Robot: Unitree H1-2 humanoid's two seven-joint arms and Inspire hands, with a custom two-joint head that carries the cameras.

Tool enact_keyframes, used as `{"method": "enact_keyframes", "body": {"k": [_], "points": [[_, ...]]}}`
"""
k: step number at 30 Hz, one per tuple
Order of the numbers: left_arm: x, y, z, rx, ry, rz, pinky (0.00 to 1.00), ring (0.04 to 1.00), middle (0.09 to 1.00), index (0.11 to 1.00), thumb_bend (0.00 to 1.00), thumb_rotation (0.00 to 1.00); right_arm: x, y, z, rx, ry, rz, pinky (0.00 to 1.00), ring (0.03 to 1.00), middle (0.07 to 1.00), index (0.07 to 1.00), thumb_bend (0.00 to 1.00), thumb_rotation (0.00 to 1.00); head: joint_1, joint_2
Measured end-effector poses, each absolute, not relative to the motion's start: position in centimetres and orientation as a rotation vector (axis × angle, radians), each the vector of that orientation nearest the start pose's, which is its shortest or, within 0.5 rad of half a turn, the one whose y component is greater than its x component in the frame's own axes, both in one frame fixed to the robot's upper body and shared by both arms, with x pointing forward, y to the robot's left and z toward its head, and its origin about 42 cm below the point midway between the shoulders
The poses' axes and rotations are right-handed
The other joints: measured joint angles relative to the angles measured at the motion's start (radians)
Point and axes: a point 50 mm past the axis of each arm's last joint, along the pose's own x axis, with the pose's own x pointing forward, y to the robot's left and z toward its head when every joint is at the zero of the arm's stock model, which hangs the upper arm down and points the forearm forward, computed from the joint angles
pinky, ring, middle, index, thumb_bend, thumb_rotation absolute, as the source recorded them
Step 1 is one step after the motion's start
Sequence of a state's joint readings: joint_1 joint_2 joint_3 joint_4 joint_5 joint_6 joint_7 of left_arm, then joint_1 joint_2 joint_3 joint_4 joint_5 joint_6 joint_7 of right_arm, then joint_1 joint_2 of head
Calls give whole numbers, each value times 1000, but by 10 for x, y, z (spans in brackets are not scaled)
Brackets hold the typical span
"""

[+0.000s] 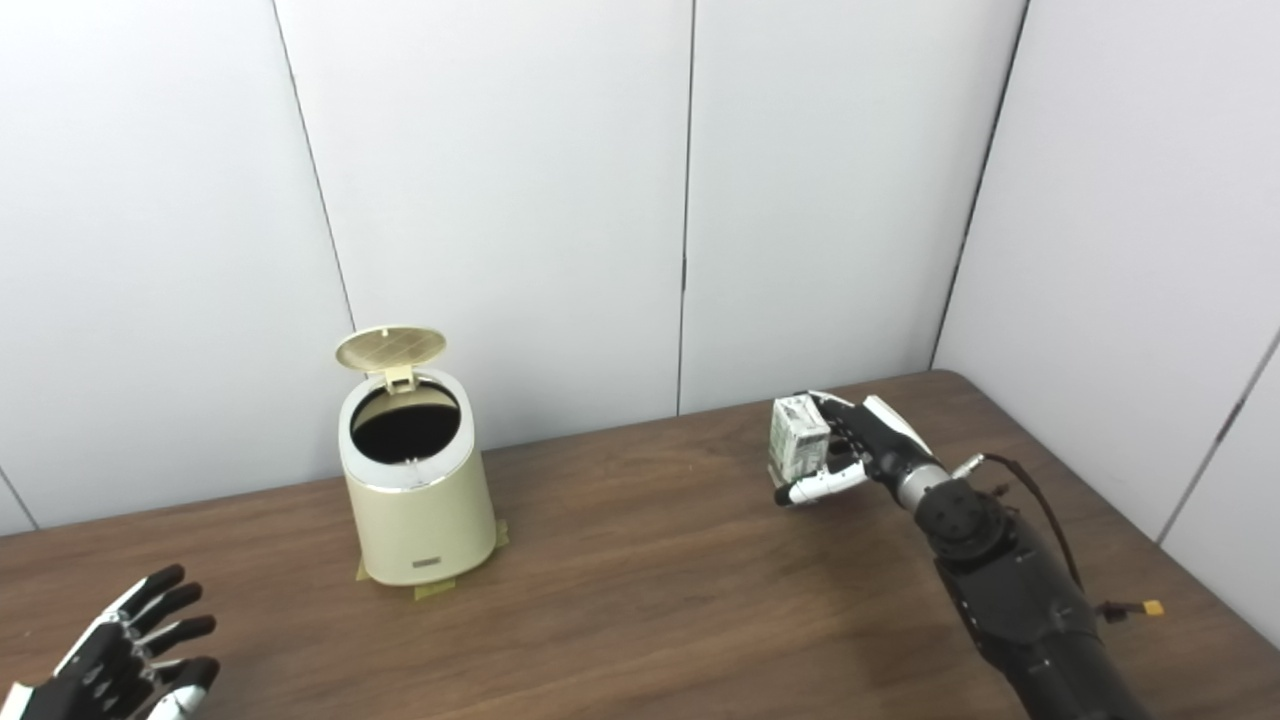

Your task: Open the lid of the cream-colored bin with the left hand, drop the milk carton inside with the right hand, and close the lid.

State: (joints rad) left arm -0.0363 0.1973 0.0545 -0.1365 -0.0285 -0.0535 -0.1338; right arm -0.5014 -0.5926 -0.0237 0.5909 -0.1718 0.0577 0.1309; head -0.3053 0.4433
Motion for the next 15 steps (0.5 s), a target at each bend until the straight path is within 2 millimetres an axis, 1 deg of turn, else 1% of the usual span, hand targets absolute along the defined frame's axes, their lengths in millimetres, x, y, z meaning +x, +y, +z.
{"method": "enact_keyframes", "body": {"k": [2, 6, 8, 10, 12, 13, 15], "points": [[292, 274, 154, 188, -218, -105, 612, 765, 853, 878, 494, 153, 427, -442, 179, -678, 179, -106, 818, 858, 880, 888, 817, 74, 8, 0], [292, 273, 153, 188, -216, -107, 609, 762, 852, 877, 496, 148, 428, -438, 178, -685, 161, -120, 781, 841, 876, 888, 807, 117, 8, -3], [292, 273, 153, 188, -216, -106, 605, 759, 850, 874, 504, 157, 428, -438, 178, -679, 153, -135, 774, 837, 883, 893, 791, 92, 8, -2], [292, 273, 153, 188, -216, -106, 604, 759, 850, 874, 501, 150, 429, -436, 178, -672, 147, -140, 766, 831, 882, 893, 788, 103, 8, -2], [292, 273, 153, 189, -216, -106, 604, 760, 850, 877, 486, 140, 429, -433, 177, -653, 139, -148, 731, 809, 876, 885, 748, 32, 8, 0], [292, 274, 153, 190, -216, -106, 603, 758, 849, 877, 485, 139, 430, -430, 177, -624, 126, -160, 703, 787, 866, 879, 733, 16, 6, 2], [292, 274, 153, 190, -216, -107, 606, 757, 845, 876, 491, 139, 431, -424, 177, -566, 96, -188, 546, 678, 812, 856, 696, 3, 5, 3]]}}
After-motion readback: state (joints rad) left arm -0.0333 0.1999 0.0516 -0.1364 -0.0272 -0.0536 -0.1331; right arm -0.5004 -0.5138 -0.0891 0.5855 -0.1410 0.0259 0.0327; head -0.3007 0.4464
